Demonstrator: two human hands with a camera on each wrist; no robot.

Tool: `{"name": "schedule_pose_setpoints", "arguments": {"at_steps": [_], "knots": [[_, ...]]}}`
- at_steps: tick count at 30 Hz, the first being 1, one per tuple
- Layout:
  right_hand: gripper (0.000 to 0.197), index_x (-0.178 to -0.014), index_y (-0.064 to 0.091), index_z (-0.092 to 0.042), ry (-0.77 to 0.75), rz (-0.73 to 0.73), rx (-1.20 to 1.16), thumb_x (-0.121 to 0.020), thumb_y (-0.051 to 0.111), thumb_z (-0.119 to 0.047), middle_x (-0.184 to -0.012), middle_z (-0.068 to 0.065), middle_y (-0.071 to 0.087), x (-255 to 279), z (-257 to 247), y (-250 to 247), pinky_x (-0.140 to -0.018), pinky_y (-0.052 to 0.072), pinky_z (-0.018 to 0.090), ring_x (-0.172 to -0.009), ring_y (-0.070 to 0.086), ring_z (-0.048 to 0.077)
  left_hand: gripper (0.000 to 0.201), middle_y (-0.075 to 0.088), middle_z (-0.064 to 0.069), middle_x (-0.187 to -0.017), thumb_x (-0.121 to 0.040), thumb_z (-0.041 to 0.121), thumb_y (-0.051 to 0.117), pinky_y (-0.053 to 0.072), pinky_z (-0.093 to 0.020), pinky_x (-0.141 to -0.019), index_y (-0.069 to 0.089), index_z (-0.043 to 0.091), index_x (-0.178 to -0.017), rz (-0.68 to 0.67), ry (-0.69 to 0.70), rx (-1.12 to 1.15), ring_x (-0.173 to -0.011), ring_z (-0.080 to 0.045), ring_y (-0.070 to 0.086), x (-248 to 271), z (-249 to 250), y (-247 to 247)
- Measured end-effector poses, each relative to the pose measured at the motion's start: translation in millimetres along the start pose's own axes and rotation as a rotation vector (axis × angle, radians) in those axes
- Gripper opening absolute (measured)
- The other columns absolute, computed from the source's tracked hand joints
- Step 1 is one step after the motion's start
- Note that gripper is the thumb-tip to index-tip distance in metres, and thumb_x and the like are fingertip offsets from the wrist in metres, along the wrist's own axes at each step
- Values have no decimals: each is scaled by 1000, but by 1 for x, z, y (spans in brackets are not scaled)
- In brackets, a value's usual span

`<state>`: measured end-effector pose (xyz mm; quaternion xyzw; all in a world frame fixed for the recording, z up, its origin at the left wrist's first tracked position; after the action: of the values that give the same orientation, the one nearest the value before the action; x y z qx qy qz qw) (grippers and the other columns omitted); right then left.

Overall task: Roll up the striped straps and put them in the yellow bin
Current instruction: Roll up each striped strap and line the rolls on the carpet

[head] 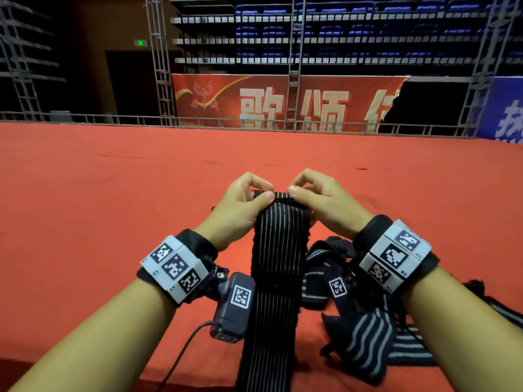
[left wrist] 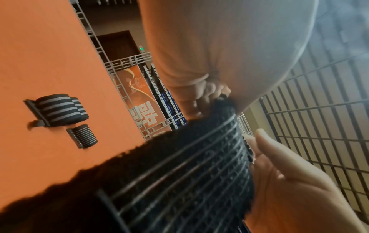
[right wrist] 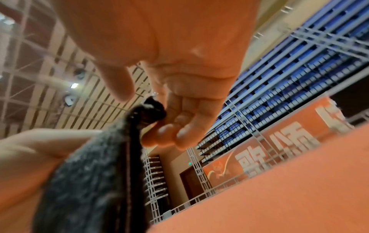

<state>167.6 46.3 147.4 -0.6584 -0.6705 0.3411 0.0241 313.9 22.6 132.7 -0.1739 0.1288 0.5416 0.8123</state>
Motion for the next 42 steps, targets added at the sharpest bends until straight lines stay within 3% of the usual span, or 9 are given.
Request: {"name": "schedule_pose_setpoints", "arguments": {"at_steps": [4, 7, 9, 12, 20, 24, 27, 34, 42], "knots": [[9, -89, 59, -6, -10, -15, -49, -94, 54, 0, -67, 16, 54, 2, 7, -1, -47, 41, 28, -51, 49, 16, 11, 55, -1, -63, -99, 3, 51, 40, -17, -43, 47, 12, -97, -29, 23, -24, -45, -3, 52, 2, -2, 4], [6, -87, 55, -11, -117, 66, 46, -91, 56, -6, -72, 25, 59, 5, 6, -3, -53, 41, 34, -57, 50, 25, 7, 62, -3, -65, -97, 5, 56, 45, -20, -48, 51, 10, -96, -13, 6, -1, -51, -7, 58, 2, -5, 3], [5, -86, 53, -17, -176, 94, 154, -88, 55, -13, -71, 20, 61, 8, 4, -1, -54, 42, 37, -57, 52, 31, 7, 60, 0, -60, -96, 3, 56, 43, -18, -44, 52, 9, -95, -11, 1, 15, -47, -5, 55, 4, -5, 2], [12, -86, 50, -18, -252, 99, 306, -90, 55, -8, -67, 8, 57, 11, 0, 4, -55, 41, 33, -57, 50, 22, 13, 55, -6, -67, -97, -1, 53, 40, -15, -42, 50, 10, -92, -9, 49, 14, -44, -2, 52, 7, 0, 1], [5, -87, 45, -13, -439, 2, 578, -84, 49, -10, -76, 9, 55, 17, -11, 11, -63, 43, 43, -69, 49, 29, 12, 56, 2, -59, -97, 8, 58, 35, -15, -38, 54, 11, -86, 33, -18, 47, -41, -3, 47, 10, -5, 2], [11, -96, 55, -13, -186, 18, 246, -93, 61, -21, -79, 4, 64, 17, 2, 7, -61, 45, 31, -65, 56, 14, 13, 58, -1, -71, -94, 1, 60, 38, -11, -42, 55, 11, -87, 33, 75, -71, -48, 1, 52, 12, 4, 2], [2, -92, 58, -7, -54, 13, -80, -94, 59, -7, -80, 6, 65, 16, 12, 8, -65, 46, 28, -70, 57, 13, 8, 58, -2, -71, -93, 6, 61, 36, -11, -39, 55, 11, -93, 7, 147, -223, -44, 2, 48, 15, 13, 7], [22, -86, 50, -27, -199, 146, 208, -89, 59, -7, -78, -8, 58, 14, -1, 4, -66, 42, 25, -70, 53, 7, 10, 59, -3, -69, -97, 2, 56, 39, -12, -42, 58, -2, -106, -25, 65, -115, -44, 2, 52, 17, 10, 7], [12, -93, 48, -8, -29, 4, -40, -99, 50, -17, -60, 0, 50, 14, -1, 9, -46, 34, 25, -49, 43, 11, 7, 57, -8, -72, -96, -4, 52, 37, -10, -40, 54, 1, -101, -42, 82, -130, -42, 3, 51, 19, 10, 8]]}}
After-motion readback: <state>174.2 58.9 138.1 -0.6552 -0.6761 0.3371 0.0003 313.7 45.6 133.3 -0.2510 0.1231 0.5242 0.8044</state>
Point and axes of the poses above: each hand's wrist, its own x-axis away from the middle knuckle, its own y-axis out of the palm, z = x × y, the point moved 6 cm from there along -x, towards the middle knuckle
